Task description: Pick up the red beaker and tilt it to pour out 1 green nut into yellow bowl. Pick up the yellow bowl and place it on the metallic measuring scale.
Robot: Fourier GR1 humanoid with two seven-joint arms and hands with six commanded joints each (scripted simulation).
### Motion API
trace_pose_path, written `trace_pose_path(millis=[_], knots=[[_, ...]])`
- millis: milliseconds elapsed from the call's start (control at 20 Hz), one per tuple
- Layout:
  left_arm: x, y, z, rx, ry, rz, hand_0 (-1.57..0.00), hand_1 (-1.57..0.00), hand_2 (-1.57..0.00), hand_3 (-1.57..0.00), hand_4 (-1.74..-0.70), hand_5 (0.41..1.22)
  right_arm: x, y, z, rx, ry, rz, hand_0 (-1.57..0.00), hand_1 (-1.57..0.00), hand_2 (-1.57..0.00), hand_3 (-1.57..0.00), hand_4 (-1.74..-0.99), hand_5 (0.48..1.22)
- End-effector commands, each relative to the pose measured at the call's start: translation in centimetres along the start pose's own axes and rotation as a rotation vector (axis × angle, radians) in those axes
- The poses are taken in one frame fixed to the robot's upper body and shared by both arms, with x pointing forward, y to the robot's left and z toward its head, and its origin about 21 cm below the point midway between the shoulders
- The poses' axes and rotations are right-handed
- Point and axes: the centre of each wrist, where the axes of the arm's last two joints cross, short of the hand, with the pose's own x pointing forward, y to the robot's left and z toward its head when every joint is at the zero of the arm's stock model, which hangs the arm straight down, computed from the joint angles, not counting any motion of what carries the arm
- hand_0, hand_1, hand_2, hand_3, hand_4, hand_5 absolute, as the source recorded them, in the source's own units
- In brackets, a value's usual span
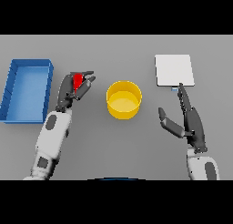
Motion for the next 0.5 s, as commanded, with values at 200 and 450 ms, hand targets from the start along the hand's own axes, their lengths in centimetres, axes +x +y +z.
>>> trace_pose_path(millis=[200,450], knots=[[2.2,0.6,-0.4,0.026,-0.083,-0.027,-1.53,-1.53,-1.53,-1.53,-1.70,1.098,0.2,0.4,0.1,0.014,-0.017,0.018,0.00,0.00,0.00,0.00,-1.258,0.669],[6.4,0.6,-1.0,-0.066,-0.139,-0.242,-1.56,-1.56,-1.56,-1.56,-1.73,1.113,0.3,1.1,0.2,0.015,-0.018,0.043,0.00,0.00,0.00,0.00,-1.247,0.685]])
